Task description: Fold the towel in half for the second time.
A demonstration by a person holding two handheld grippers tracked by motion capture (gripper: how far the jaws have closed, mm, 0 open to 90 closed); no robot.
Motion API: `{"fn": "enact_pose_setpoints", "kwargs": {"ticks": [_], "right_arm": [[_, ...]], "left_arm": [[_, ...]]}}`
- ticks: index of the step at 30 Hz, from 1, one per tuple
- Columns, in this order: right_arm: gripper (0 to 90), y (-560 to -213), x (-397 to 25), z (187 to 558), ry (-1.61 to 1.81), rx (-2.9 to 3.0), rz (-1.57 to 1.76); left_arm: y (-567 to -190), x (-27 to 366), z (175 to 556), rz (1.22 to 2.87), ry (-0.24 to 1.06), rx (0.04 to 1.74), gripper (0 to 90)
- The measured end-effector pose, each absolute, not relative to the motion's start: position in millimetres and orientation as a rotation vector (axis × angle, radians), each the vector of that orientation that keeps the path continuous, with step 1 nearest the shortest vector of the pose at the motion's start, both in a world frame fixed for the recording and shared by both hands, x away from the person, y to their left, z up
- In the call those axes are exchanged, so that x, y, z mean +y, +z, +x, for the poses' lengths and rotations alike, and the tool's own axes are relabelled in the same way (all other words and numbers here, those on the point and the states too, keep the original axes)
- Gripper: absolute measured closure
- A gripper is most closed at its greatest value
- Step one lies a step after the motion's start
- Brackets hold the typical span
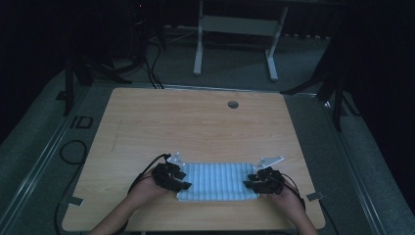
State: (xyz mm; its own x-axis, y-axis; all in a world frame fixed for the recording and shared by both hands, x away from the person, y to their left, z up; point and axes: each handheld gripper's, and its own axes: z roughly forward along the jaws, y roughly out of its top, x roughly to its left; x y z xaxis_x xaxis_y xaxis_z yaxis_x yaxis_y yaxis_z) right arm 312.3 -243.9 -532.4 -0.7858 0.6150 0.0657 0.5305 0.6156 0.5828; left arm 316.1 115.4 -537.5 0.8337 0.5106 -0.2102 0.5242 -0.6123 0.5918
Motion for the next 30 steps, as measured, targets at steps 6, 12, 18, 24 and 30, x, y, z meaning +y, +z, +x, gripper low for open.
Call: {"fn": "enact_pose_setpoints", "kwargs": {"ticks": [6, 12, 18, 24, 30], "right_arm": [[64.0, -534, -241, 328, 0.906, 2.682, 0.965], [64.0, -533, -235, 345, 0.896, 2.689, 0.971], [63.9, -533, -228, 362, 0.891, 2.689, 0.98], [63.7, -533, -221, 379, 0.886, 2.677, 0.999], [63.1, -532, -211, 395, 0.859, 2.684, 0.995]], "left_arm": [[-539, 121, 330, 2.323, 0.009, 0.787, 52.1], [-538, 125, 343, 2.324, 0.032, 0.804, 52.2], [-537, 130, 361, 2.323, 0.024, 0.83, 52.2], [-537, 134, 378, 2.313, 0.026, 0.863, 52.2], [-536, 141, 399, 2.305, 0.057, 0.908, 52.2]]}}
